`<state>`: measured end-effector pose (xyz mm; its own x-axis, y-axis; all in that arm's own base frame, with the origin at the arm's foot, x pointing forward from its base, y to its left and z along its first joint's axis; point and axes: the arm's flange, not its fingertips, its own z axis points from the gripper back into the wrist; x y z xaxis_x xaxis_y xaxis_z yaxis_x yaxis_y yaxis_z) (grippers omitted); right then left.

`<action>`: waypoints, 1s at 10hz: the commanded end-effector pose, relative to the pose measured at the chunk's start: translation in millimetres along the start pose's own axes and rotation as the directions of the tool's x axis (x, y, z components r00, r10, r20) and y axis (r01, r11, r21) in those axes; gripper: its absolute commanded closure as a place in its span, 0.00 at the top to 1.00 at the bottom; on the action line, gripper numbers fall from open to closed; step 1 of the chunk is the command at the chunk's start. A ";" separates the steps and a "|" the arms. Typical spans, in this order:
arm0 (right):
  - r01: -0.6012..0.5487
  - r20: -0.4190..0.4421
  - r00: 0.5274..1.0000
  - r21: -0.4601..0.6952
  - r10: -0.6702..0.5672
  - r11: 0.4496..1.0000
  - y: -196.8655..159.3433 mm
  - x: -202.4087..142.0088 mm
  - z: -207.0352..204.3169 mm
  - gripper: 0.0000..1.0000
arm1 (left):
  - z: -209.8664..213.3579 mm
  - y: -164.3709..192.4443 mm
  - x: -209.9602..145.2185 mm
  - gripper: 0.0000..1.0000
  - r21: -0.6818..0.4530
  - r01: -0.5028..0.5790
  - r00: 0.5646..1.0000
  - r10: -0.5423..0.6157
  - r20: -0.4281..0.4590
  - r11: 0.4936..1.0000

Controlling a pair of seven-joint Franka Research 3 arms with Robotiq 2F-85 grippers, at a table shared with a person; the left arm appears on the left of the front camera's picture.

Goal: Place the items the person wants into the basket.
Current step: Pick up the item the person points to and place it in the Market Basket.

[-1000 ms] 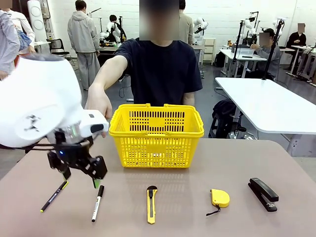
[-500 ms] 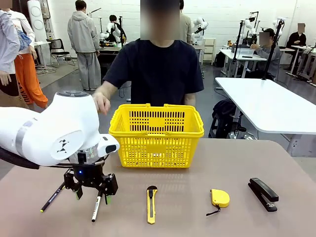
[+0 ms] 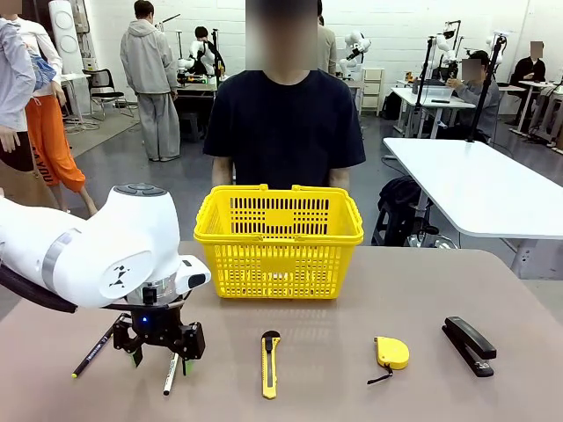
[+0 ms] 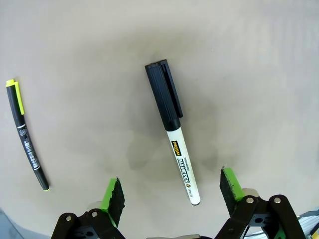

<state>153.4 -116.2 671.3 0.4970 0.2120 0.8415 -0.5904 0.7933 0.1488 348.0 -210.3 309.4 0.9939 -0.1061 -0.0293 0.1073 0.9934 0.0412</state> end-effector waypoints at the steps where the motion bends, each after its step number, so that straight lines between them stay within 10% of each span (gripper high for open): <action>1: 0.007 -0.011 1.000 -0.004 -0.007 1.000 0.9 -1.3 0.2 1.00 | -22.7 14.9 -39.2 1.00 0.018 -0.031 0.999 0.030 0.029 0.999; 9: 0.007 -0.011 1.000 -0.004 -0.007 1.000 0.9 -1.3 0.2 1.00 | -23.6 12.2 -38.7 1.00 -0.024 0.006 0.999 -0.005 0.038 1.000; 10: 0.007 -0.011 1.000 -0.004 -0.007 1.000 0.9 -1.3 0.2 1.00 | -23.1 12.0 -39.6 0.41 -0.033 0.031 0.998 -0.029 0.051 0.999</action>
<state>153.4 -116.2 671.3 0.4970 0.2120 0.8415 -0.5904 0.7933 0.1488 349.6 -216.4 303.0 0.9927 -0.1197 -0.0143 0.1201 0.9924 0.0288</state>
